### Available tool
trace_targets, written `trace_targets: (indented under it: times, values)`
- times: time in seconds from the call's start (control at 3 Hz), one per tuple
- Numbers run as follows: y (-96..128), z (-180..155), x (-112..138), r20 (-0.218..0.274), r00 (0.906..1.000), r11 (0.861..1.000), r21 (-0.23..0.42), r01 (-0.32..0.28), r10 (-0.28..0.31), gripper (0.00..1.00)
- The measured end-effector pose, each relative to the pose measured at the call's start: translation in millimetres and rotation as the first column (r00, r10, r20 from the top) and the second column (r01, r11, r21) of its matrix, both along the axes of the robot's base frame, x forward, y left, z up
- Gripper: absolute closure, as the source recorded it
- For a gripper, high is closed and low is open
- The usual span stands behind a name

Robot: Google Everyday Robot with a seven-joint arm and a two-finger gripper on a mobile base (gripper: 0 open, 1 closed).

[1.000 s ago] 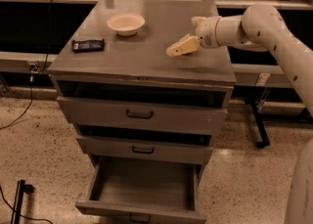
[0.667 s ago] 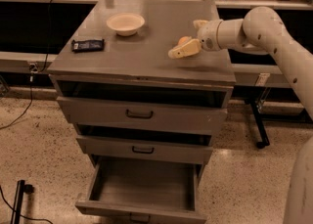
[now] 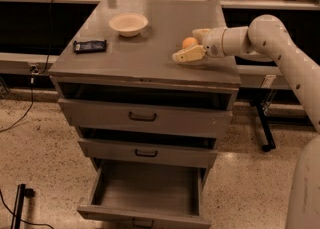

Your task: Place orange into bottom drawer

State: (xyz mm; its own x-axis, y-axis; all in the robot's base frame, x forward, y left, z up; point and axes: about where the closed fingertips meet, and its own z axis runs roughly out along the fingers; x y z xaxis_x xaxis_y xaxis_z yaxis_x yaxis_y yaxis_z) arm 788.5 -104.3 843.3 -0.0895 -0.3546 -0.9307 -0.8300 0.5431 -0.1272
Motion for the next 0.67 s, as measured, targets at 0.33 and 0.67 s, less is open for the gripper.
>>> trace_targets:
  times: [0.33, 0.67]
  values:
    - [-1.1, -3.0, -1.4, 0.012, 0.9999, 0.999, 0.037, -0.009, 0.008, 0.41]
    - [2.5, 3.6, -5.7, 0.054, 0.9969, 0.991, 0.113, -0.064, 0.058, 0.66]
